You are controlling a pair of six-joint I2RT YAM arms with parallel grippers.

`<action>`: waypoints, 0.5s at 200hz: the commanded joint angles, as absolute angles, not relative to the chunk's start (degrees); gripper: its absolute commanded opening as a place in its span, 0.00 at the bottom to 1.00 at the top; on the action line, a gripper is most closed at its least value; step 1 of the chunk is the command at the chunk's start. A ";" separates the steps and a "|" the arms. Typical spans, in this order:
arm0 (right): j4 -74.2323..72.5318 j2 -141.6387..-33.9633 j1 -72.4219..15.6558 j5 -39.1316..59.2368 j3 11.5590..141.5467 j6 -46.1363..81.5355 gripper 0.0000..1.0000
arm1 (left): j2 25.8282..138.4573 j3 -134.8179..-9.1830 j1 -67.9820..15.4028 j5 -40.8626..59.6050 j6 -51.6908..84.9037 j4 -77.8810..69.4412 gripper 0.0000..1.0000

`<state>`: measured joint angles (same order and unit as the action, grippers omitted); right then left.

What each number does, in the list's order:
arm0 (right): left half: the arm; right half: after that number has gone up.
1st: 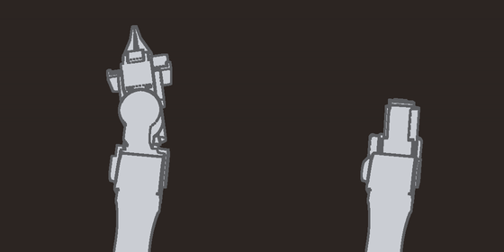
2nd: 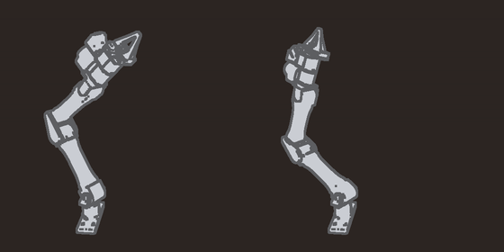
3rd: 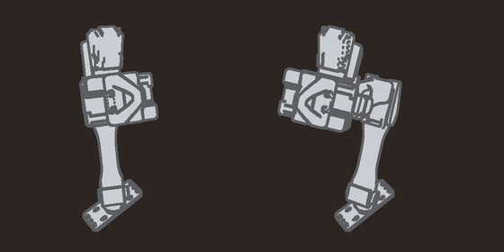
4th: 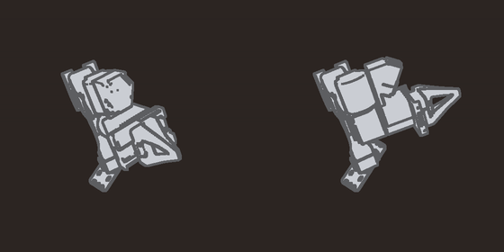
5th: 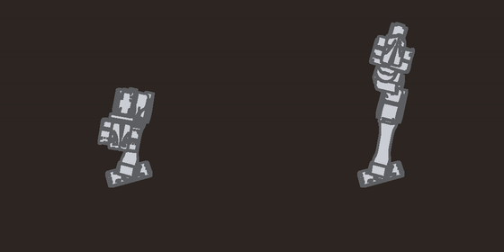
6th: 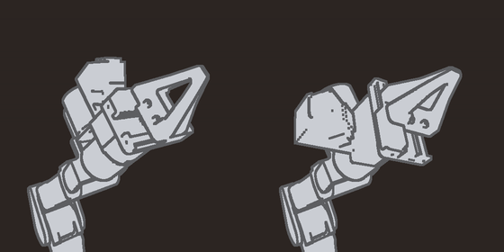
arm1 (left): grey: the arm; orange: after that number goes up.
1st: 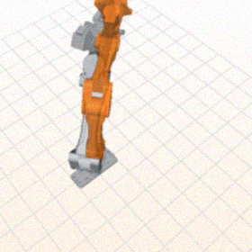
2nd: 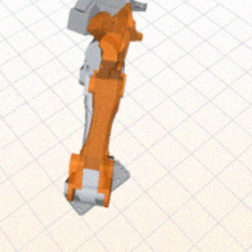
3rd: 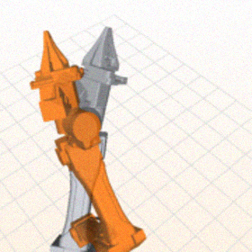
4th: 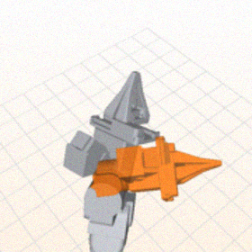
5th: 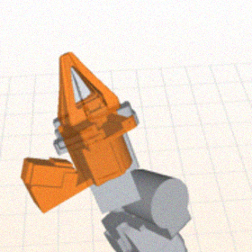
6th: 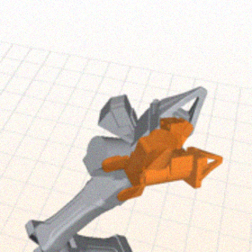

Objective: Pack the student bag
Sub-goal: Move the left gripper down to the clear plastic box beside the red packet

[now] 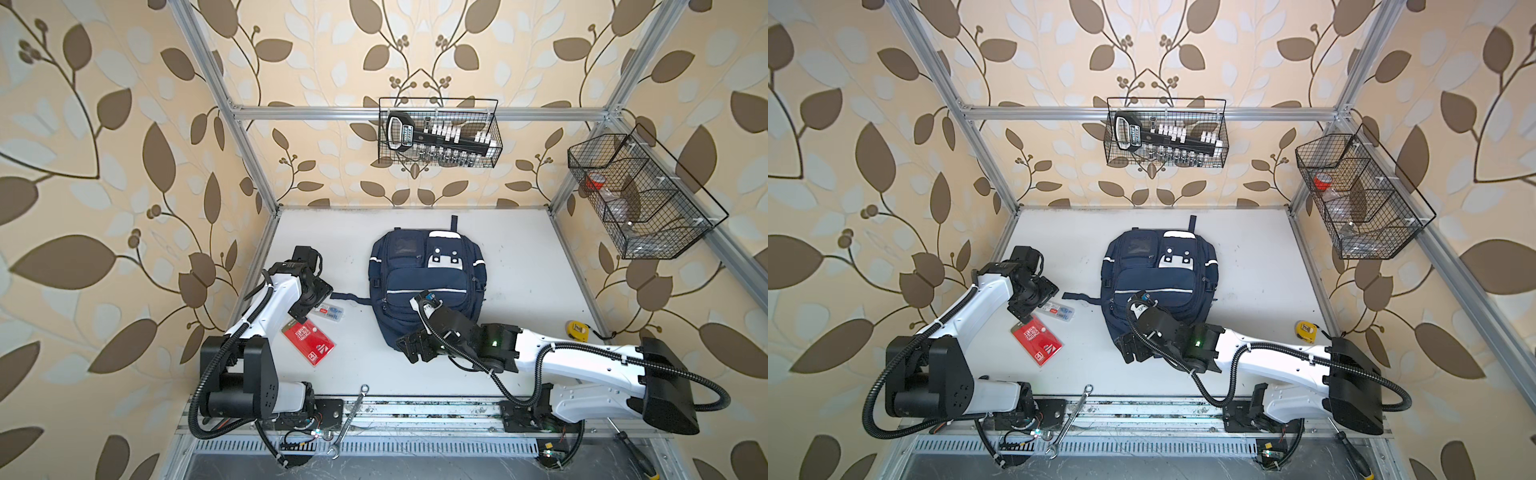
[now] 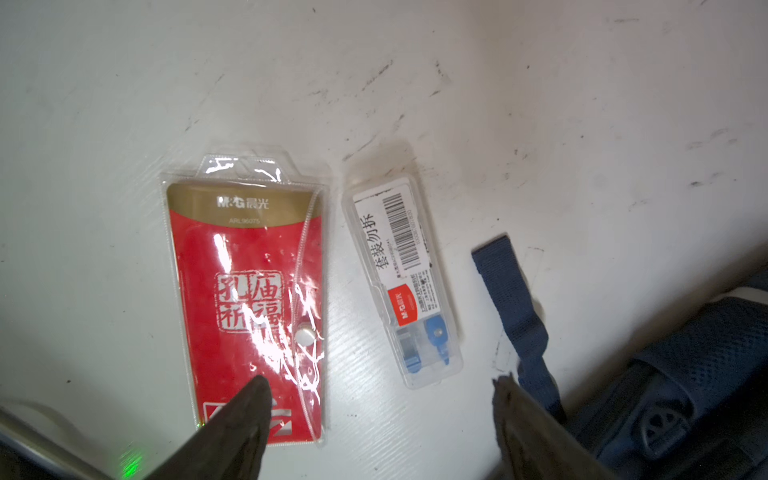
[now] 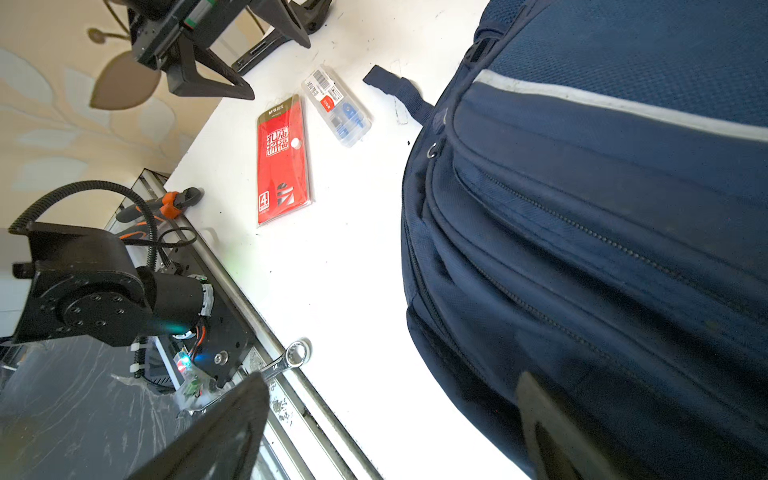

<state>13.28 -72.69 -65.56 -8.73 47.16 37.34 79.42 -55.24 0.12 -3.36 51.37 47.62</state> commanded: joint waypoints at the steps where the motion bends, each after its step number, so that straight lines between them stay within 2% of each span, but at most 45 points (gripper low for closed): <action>1: 15.51 -72.71 -65.74 -9.27 45.35 38.84 0.98 | 84.51 -58.11 0.88 -2.03 51.73 47.04 0.80; 54: 23.79 -73.36 -65.57 -22.03 49.50 48.40 0.99 | 88.49 -57.70 0.94 0.81 53.50 45.88 0.81; 100: 18.24 -70.04 -65.27 -20.50 49.16 50.75 0.99 | 91.76 -58.26 2.55 2.76 51.87 44.87 0.81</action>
<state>19.81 -72.20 -65.45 -18.92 47.18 47.81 89.62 -56.82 1.61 1.74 52.62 44.31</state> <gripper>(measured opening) 0.991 0.819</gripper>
